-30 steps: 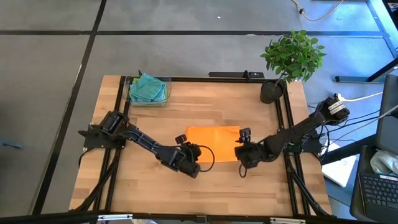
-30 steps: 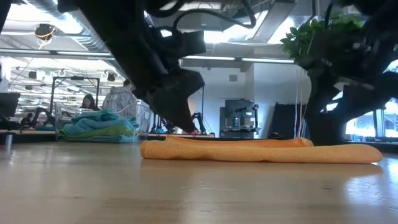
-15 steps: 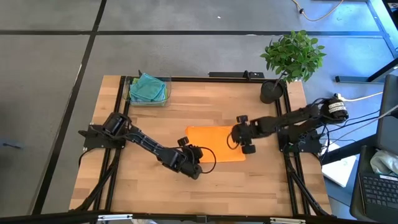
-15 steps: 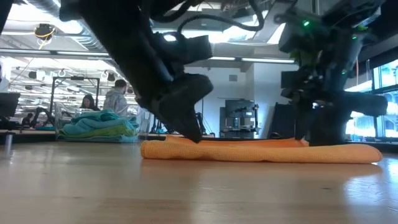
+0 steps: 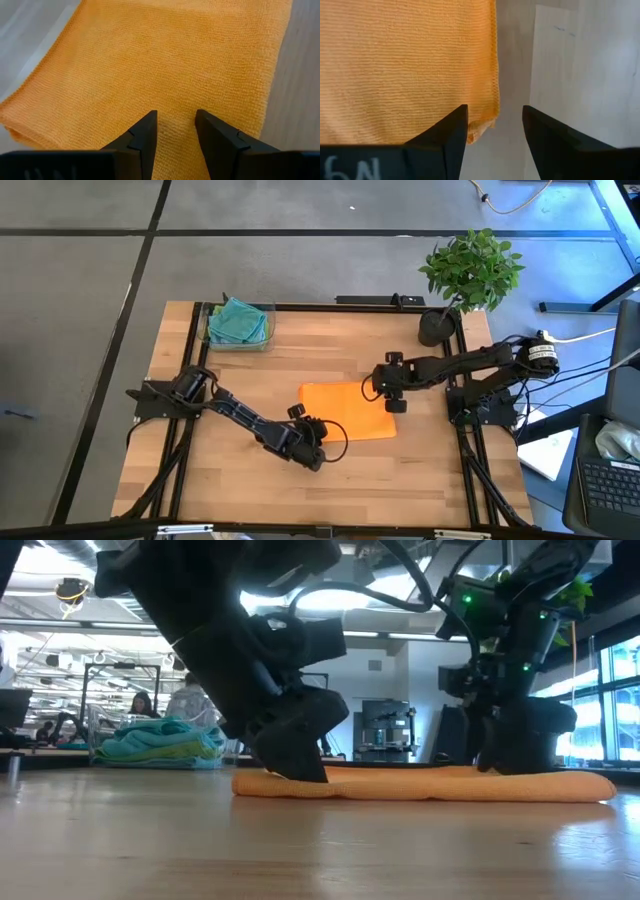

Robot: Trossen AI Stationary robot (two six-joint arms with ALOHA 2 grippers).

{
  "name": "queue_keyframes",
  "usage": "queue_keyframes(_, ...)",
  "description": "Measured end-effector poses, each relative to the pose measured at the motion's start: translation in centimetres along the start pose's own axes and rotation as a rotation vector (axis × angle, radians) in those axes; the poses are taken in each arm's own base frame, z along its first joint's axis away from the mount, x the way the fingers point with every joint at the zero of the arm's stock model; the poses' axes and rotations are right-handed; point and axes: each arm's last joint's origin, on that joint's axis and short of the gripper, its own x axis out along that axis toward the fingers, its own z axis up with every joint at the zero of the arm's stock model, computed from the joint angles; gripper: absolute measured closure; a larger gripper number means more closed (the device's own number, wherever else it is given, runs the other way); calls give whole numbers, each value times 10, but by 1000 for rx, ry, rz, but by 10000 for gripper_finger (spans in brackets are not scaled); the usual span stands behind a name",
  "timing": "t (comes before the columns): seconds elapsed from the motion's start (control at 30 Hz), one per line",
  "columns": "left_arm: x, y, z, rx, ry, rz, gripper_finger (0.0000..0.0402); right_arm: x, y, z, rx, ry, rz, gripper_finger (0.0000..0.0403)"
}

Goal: Fold microfiber towels
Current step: Fold the orange microfiber cloth

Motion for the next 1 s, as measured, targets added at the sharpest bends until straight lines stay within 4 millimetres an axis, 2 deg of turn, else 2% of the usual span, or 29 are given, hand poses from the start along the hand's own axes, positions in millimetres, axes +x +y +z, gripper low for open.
queue_keyframes(0.23,-5,-1,-1,25,-18,7,271,-3,-3,-2,-2,17,-91,216)
queue_keyframes(0.4,-7,-1,0,-55,5,-26,271,-22,-2,-2,-5,-48,-108,235)
queue_keyframes(0.5,-10,-8,-5,-132,-2,-41,271,-42,5,-1,31,-168,11,250)
queue_keyframes(0.7,-23,-23,-12,-193,-32,-106,271,-79,31,-1,31,-393,439,271)
queue_keyframes(0.77,-28,-30,-13,-203,-50,-141,271,-79,43,-6,21,-401,542,273)
queue_keyframes(0.87,-33,-36,-14,-213,-59,-197,271,-69,62,-18,21,-375,630,273)
queue_keyframes(1.0,-39,-41,-13,-137,-98,-223,271,-55,78,-29,5,-414,625,273)
